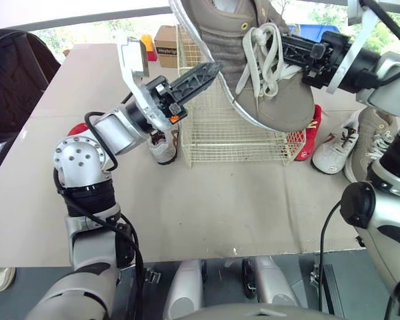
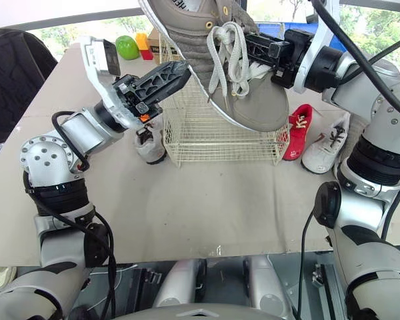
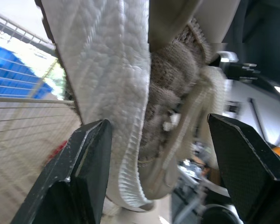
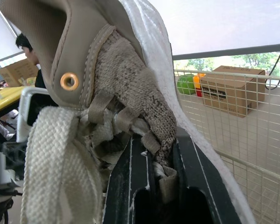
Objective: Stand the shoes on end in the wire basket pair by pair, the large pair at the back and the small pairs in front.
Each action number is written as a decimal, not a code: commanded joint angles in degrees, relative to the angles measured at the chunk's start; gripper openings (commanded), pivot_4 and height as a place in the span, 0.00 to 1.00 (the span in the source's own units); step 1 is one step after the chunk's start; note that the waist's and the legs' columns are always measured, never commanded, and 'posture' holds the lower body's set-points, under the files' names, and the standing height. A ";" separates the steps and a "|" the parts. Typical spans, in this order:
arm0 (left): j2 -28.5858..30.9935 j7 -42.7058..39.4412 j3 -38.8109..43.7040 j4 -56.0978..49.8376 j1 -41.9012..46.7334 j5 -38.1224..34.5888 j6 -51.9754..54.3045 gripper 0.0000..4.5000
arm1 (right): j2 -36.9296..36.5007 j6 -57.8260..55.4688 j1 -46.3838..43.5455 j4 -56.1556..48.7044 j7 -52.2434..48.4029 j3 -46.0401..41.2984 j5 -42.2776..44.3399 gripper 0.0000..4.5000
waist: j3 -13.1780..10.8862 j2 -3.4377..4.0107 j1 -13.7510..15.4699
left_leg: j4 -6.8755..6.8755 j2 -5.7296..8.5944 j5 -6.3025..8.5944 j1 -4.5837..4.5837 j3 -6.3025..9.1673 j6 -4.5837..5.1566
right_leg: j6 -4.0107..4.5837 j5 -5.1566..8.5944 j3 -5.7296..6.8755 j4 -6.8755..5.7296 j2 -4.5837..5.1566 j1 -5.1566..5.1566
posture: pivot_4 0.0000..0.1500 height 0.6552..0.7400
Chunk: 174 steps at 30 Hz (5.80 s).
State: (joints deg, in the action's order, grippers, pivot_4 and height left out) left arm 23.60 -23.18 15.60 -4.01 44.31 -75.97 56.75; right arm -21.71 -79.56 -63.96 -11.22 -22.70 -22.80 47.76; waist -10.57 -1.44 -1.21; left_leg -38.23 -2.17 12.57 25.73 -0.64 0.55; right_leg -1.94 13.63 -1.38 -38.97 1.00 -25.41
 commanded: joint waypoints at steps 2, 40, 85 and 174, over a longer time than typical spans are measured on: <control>-2.69 2.11 -1.90 -0.46 1.80 4.59 -3.14 0.79 | -0.25 1.80 -1.64 -2.54 -0.13 -1.08 3.92 0.00 | 0.00 0.00 0.40 | 0.00 0.00 0.00 0.00 -0.03 0.00 | 0.00 0.00 -0.03 0.01 0.00 -0.01 | 1.00 1.00; 3.27 -12.30 -3.23 22.27 23.50 25.58 -15.29 0.26 | -9.50 33.22 21.62 -23.44 0.35 9.73 -10.80 0.66 | -0.01 -0.02 0.66 | -0.01 0.00 0.00 0.11 0.09 0.00 | -0.02 0.01 0.11 0.09 -0.07 -0.02 | 1.00 1.00; 14.13 -45.41 -12.33 73.27 43.14 70.01 -56.99 0.98 | -24.41 36.95 54.28 -34.28 4.39 -2.12 3.60 1.00 | 0.01 -0.02 -1.07 | -0.09 -0.05 0.01 -0.16 -0.05 0.02 | -0.04 0.03 -0.08 -0.18 -0.15 0.08 | 1.00 1.00; 2.94 -8.71 -2.25 -25.04 -25.73 32.40 -23.53 1.00 | 19.51 78.71 8.46 29.43 17.50 15.36 -37.15 0.01 | 0.46 0.28 0.26 | 0.33 -0.05 0.06 -1.07 -0.56 0.25 | -0.10 0.08 -0.93 0.11 -0.03 0.79 | 1.00 1.00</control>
State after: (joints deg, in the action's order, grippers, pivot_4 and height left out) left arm 25.94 -31.34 11.70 -27.80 18.87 -43.88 35.19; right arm -2.69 2.84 -55.95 26.00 -6.68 -7.43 8.67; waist -10.11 -1.16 -0.95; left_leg -37.89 -2.23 12.63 24.67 -1.17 0.80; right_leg -2.04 13.71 -2.32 -38.86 0.96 -24.64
